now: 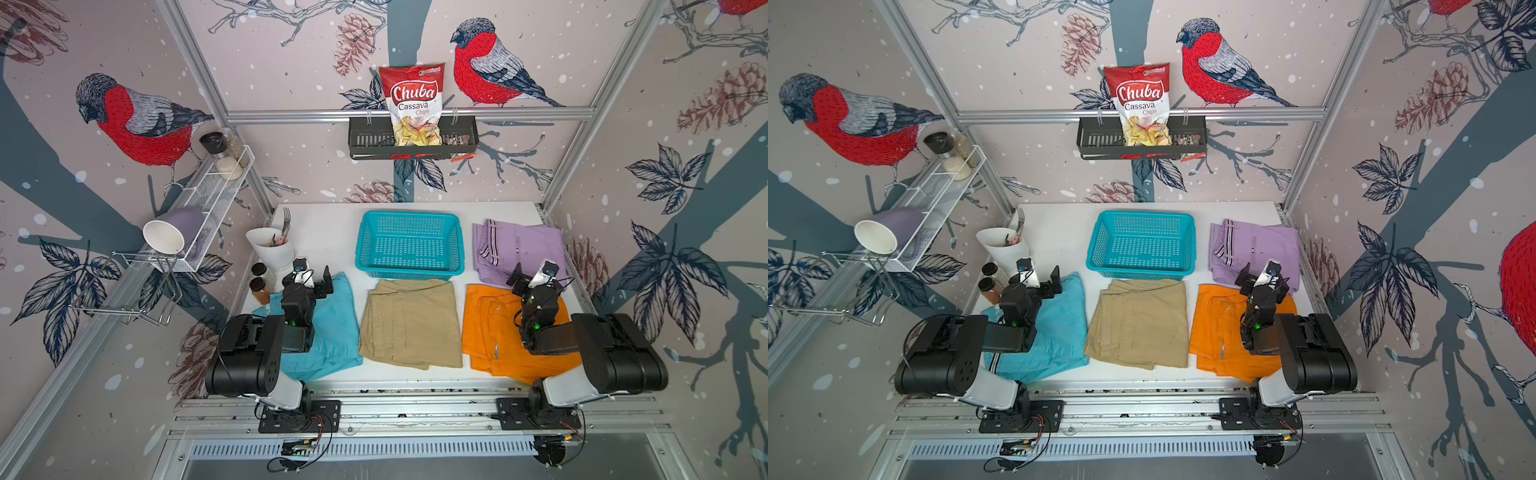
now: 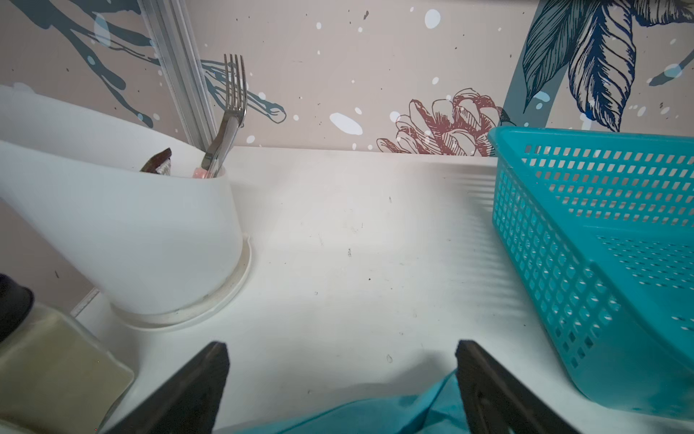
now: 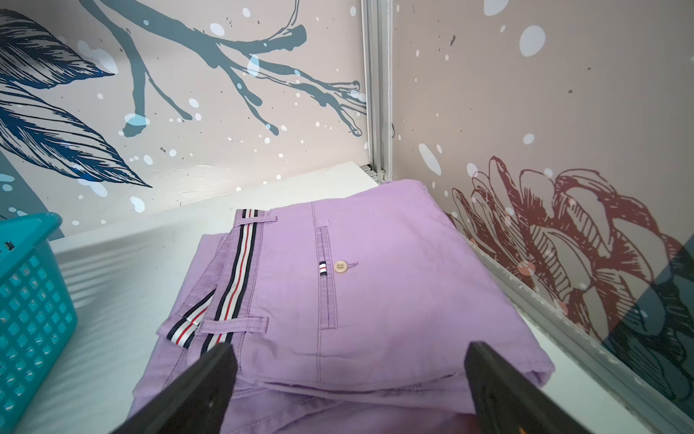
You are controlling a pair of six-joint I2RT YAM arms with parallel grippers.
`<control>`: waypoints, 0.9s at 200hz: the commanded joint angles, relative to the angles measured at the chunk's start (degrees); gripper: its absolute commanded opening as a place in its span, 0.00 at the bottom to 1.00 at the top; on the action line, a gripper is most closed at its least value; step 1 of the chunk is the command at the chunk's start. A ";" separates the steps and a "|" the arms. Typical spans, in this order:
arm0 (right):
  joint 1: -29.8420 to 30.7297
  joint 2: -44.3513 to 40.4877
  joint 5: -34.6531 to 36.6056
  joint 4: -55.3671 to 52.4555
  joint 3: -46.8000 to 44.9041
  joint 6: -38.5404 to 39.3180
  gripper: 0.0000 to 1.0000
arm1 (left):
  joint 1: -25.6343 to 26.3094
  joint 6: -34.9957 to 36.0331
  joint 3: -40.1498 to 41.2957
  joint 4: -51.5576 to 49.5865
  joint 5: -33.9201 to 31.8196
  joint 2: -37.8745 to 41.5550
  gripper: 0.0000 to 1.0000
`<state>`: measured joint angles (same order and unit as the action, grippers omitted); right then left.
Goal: Put the folded long pants in the basket
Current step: Pick up the long pant at the center of the board.
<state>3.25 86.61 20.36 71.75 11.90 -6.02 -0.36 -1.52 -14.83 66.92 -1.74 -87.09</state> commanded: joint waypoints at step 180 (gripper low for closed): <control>0.81 -1.04 2.75 -0.12 0.29 -0.19 1.00 | 0.33 0.38 -0.29 0.83 -1.12 -0.01 0.98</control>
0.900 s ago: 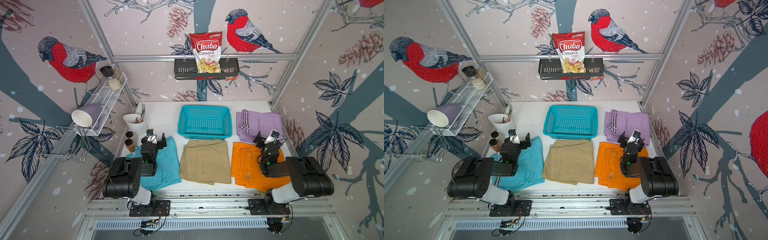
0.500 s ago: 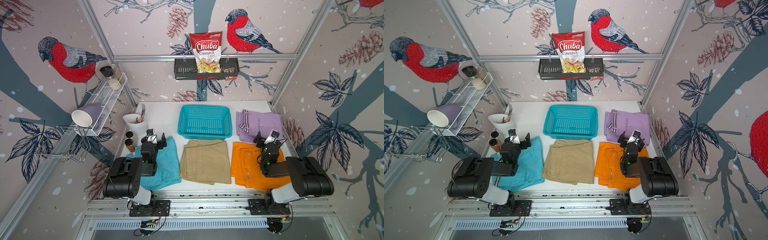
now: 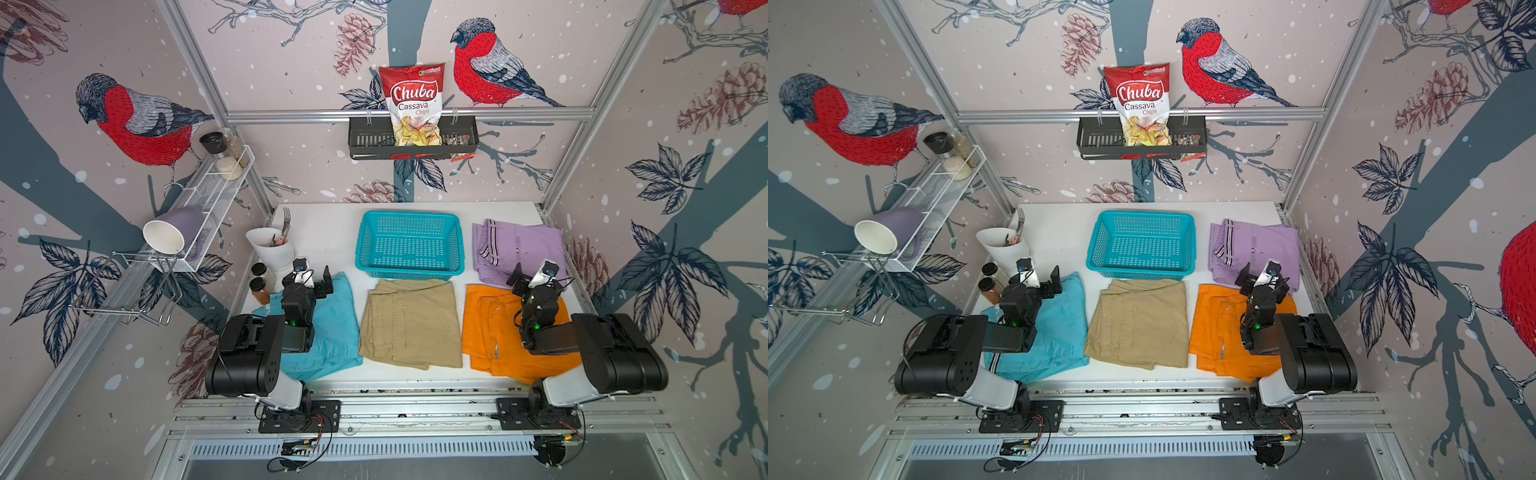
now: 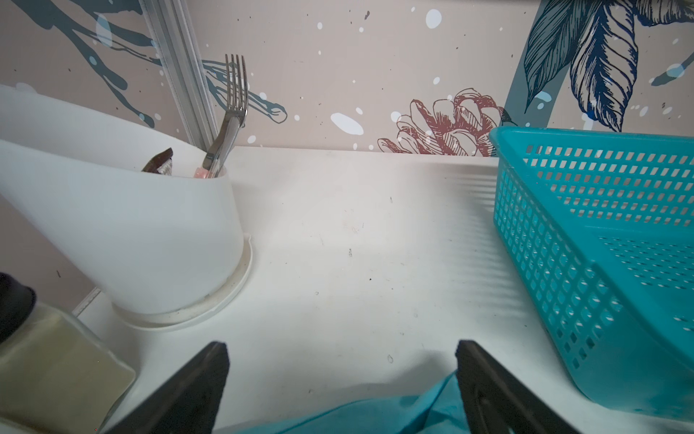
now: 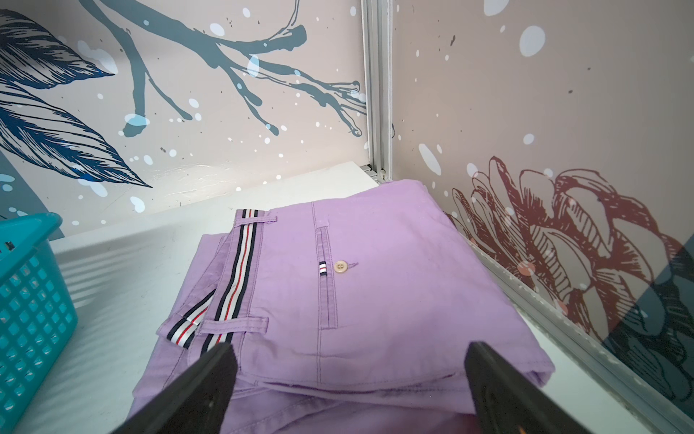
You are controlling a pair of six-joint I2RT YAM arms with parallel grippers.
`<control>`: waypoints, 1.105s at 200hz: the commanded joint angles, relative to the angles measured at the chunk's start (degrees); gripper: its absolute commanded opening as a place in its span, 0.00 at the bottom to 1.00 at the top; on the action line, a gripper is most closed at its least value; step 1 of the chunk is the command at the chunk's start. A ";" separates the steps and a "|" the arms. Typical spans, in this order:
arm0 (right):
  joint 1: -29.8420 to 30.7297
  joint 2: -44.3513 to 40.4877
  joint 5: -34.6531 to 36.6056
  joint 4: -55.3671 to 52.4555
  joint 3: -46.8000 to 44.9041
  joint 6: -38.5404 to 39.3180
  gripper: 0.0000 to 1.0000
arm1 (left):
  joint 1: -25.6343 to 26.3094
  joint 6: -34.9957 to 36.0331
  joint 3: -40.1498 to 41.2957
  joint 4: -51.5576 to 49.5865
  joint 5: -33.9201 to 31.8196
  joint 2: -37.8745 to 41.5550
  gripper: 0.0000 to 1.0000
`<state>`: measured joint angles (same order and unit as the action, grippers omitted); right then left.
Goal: Put the folded long pants in the basket
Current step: Pick up the long pant at the center of the board.
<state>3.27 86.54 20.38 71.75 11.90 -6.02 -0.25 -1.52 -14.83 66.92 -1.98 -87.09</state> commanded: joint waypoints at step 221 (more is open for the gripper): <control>26.91 -21.03 -28.13 -62.44 13.13 -34.89 1.00 | 1.57 -45.43 -10.71 -71.36 8.62 61.34 0.98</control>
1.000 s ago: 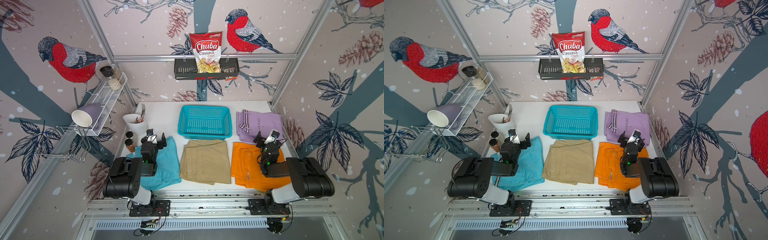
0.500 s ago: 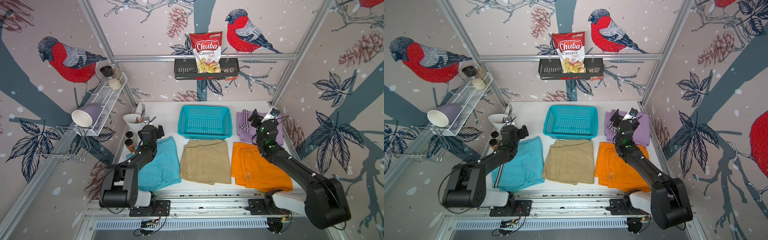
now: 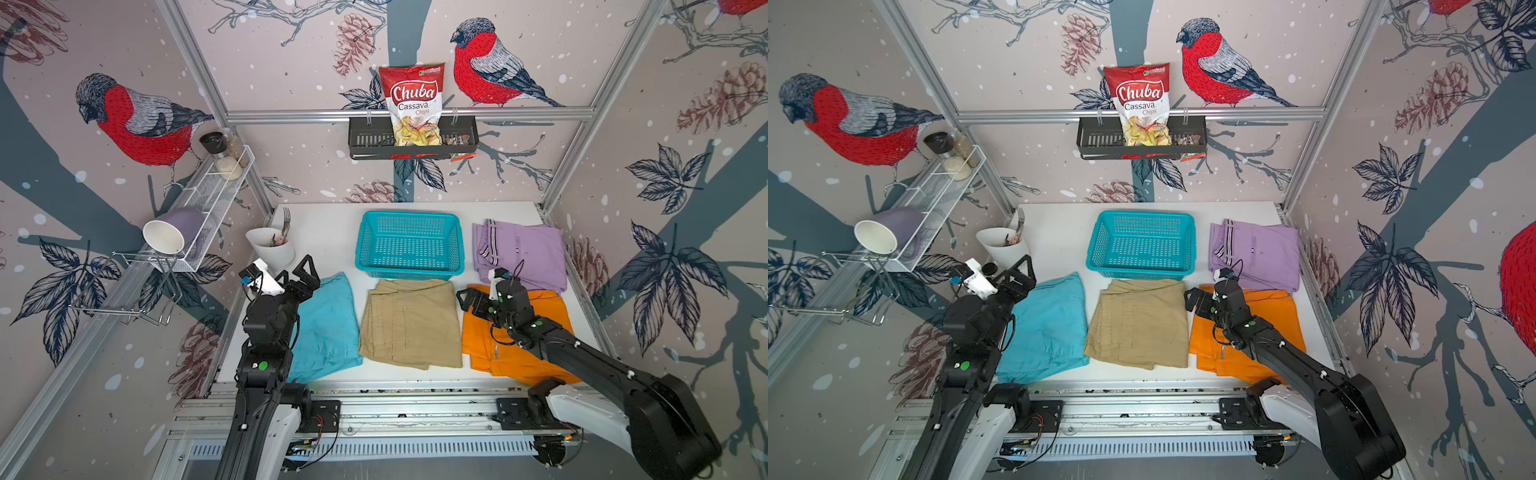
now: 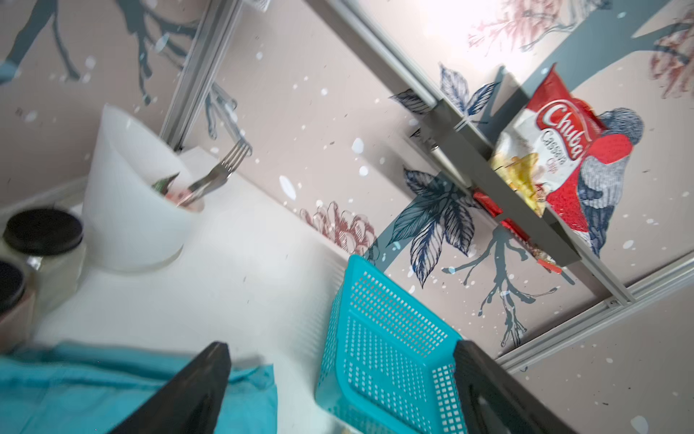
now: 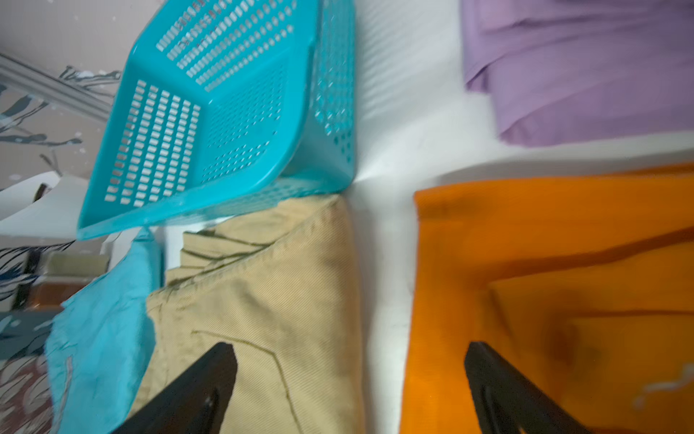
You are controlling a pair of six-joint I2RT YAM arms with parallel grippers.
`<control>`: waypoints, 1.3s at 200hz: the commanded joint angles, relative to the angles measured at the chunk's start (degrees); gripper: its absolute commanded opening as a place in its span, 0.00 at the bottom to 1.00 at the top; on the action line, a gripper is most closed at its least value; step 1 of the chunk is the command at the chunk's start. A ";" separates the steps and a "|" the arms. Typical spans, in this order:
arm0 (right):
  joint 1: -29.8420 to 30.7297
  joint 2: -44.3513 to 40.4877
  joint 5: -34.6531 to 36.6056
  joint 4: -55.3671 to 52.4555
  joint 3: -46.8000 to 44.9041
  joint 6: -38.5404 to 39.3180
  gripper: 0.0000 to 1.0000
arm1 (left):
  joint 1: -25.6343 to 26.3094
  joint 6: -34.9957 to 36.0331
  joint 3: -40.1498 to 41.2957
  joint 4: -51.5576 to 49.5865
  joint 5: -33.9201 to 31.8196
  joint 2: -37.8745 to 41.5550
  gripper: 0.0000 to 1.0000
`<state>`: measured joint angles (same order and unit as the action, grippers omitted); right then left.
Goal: Put the folded long pants in the basket
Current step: Pick up the long pant at the center of the board.
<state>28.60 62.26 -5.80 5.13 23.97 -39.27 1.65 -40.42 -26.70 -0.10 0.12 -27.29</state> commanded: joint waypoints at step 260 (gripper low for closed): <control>2.16 22.07 2.28 -1.76 10.99 1.16 0.00 | 17.20 -0.42 1.28 -0.35 24.78 -32.71 0.91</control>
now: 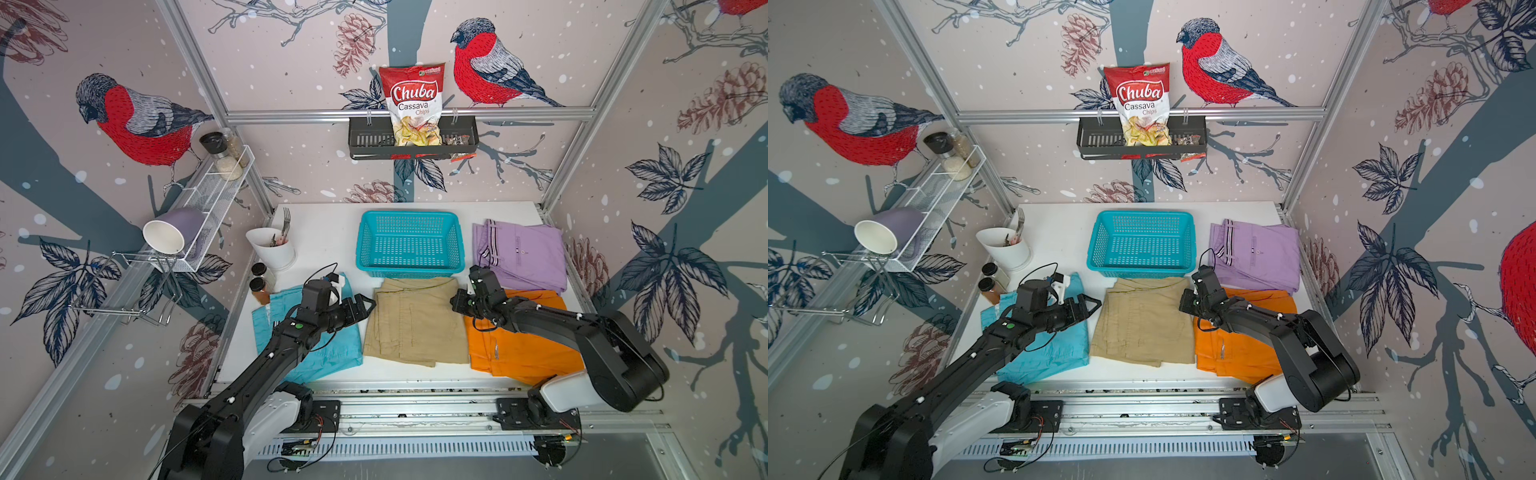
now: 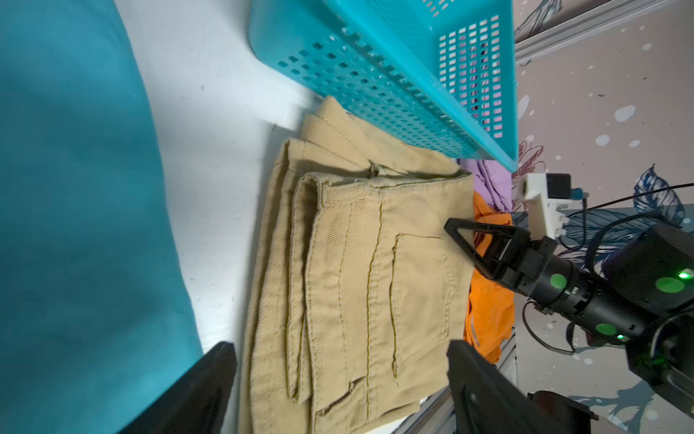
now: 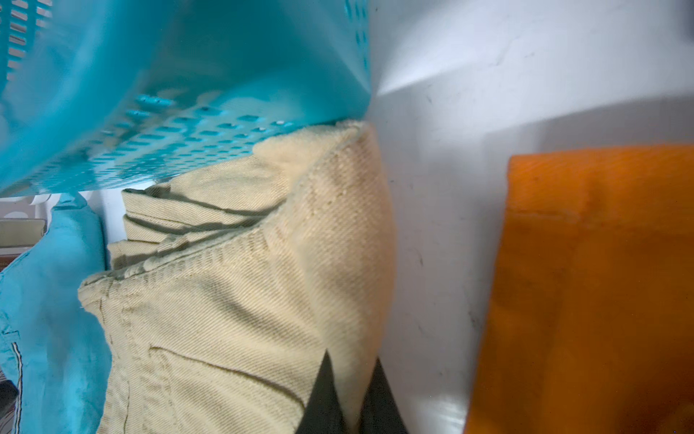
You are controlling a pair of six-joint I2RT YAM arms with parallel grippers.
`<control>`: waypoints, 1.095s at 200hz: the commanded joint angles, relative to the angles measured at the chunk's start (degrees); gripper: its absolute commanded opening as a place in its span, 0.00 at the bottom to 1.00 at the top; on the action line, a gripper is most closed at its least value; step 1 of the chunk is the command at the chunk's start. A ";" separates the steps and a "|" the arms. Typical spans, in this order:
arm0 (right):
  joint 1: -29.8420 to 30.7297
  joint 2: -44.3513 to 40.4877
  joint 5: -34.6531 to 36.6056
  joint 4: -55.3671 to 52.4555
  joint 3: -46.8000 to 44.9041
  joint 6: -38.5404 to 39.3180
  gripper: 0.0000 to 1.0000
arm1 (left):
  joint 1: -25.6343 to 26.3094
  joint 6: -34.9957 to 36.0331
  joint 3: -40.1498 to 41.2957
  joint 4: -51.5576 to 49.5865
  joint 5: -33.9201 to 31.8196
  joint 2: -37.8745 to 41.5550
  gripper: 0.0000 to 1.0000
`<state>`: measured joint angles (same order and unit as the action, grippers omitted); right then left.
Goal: Put the folded long pants in the basket
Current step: Pick up the long pant at the center of the board.
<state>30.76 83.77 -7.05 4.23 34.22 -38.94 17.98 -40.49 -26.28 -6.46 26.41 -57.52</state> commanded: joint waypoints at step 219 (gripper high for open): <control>6.94 2.72 10.18 -3.88 5.41 2.89 0.00 | 10.30 0.22 -7.25 6.75 -1.99 -32.96 0.27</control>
<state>37.23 86.04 1.28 0.64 38.83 -37.10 27.77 -40.18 -33.80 8.56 23.92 -88.99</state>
